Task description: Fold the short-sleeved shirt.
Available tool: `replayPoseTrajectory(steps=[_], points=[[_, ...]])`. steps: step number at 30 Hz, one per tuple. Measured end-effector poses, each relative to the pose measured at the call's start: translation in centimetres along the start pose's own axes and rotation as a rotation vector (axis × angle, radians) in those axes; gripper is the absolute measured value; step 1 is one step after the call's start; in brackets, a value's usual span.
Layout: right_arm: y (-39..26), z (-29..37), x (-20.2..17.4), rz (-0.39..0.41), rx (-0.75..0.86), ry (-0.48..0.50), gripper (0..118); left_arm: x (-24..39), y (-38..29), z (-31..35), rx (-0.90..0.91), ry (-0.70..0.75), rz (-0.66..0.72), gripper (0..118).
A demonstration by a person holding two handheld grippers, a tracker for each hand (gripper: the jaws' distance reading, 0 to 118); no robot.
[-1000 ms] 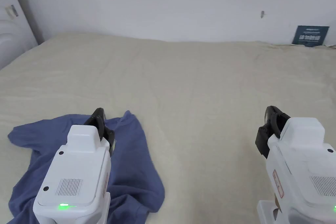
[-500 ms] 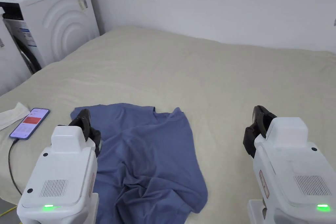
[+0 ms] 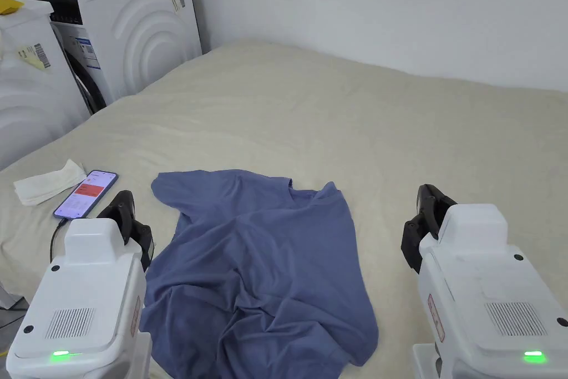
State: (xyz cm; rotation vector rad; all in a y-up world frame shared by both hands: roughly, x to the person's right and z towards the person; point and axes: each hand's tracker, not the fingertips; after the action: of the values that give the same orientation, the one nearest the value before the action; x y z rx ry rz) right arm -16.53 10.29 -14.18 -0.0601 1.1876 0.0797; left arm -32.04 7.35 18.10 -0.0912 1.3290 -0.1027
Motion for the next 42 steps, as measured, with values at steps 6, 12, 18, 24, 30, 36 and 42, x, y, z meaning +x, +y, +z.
replayPoseTrajectory(steps=[6,12,18,24,30,36,42], points=[[0.2,0.0,0.8,0.008,-0.001,-0.02,1,0.4,0.1,-1.3,-0.047,-0.058,0.031,0],[0.3,-0.3,1.8,0.009,-0.003,-0.046,1,1.8,0.4,-4.8,-0.197,-0.166,0.062,0],[-0.2,-0.9,2.9,0.005,-0.02,-0.075,1,5.6,-0.8,-9.6,-0.417,-0.279,-0.005,0],[-1.0,-1.5,4.1,0.003,-0.049,-0.101,1,9.6,-3.5,-14.4,-0.608,-0.33,-0.066,1],[-1.7,-1.6,5.4,0.001,-0.078,-0.129,1,11.7,-6.8,-19.1,-0.877,-0.311,-0.044,91],[-2.4,-1.4,6.6,0.003,-0.106,-0.155,1,12.3,-10.1,-21.1,-1.08,-0.255,0.012,110],[-3.0,-1.2,7.5,0.001,-0.131,-0.167,1,12.7,-11.2,-21.0,-1.154,-0.236,0.017,102]])
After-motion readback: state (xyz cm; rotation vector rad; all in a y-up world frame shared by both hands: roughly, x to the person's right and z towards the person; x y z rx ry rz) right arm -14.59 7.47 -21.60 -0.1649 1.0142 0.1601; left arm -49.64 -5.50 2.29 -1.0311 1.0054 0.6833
